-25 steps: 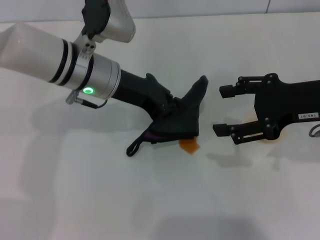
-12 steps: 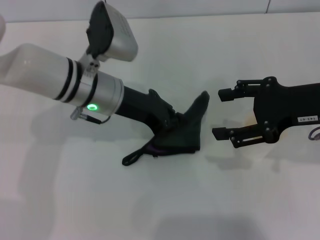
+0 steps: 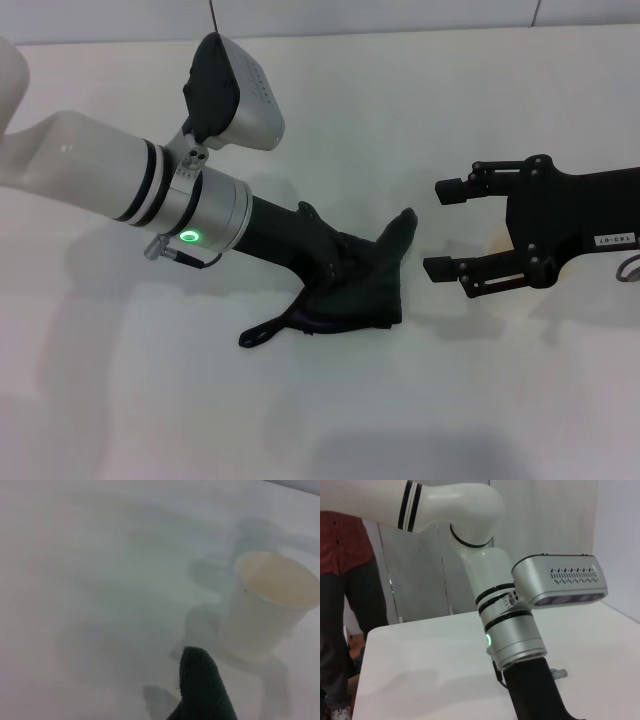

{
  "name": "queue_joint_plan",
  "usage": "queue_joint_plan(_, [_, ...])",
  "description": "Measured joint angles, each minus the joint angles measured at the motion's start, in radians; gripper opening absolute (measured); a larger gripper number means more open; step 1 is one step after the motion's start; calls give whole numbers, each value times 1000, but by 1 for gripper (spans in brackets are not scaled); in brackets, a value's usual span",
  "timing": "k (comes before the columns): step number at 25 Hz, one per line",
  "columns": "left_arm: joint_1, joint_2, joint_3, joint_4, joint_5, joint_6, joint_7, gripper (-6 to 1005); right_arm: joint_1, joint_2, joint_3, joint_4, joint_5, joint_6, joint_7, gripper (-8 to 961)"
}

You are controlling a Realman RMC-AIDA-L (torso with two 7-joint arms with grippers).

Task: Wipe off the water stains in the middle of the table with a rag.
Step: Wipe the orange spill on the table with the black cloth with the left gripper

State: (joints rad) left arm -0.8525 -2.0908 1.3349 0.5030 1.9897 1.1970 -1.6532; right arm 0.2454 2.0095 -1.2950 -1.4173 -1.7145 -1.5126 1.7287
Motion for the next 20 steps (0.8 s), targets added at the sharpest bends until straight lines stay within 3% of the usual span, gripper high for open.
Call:
queue_joint_plan(8, [1,0,85,-4,-47,4,10,68,1,0,0,0,1,2,0,829])
queue_joint_plan(20, [1,0,87,-3,-49,69,37,68,5,0,-1,-5,1,5,0,830])
